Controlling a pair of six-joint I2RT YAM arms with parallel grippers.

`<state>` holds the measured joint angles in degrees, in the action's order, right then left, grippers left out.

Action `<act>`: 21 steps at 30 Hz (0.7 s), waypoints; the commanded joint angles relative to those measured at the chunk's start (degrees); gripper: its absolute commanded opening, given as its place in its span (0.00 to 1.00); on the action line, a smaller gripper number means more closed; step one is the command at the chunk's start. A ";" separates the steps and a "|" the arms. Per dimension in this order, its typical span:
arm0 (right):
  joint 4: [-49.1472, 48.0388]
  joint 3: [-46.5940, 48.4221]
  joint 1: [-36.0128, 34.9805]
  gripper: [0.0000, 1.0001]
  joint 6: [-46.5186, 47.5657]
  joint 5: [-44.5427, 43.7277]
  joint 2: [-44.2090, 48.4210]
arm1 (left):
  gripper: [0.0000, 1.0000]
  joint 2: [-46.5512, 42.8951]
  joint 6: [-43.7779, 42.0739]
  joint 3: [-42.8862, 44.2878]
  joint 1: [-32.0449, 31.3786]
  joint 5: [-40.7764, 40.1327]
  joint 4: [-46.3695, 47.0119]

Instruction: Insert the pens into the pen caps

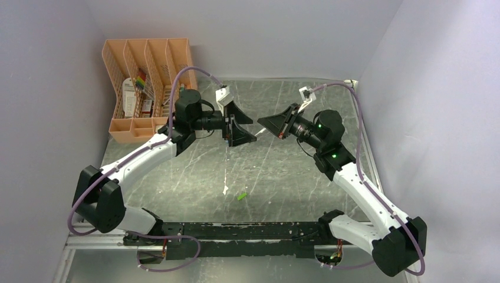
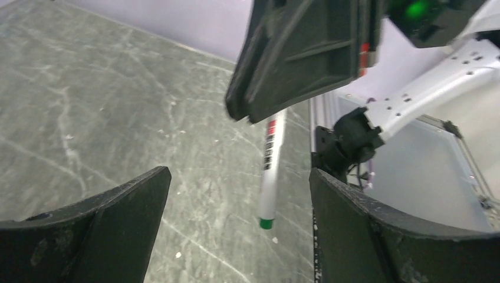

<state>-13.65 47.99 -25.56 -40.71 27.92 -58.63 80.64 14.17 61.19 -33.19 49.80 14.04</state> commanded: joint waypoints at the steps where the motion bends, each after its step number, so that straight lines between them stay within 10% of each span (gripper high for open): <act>1: 3.31 1.32 0.34 0.00 3.96 2.58 0.30 | 0.99 -0.90 8.21 -1.54 0.06 9.63 14.23; 21: -6.02 -0.50 -0.13 0.00 -0.49 4.75 -3.25 | 0.80 6.01 10.21 0.17 -2.80 9.49 10.58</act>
<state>-16.78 47.94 -25.56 -40.64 31.90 -61.32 85.80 24.71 59.11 -34.57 58.28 24.36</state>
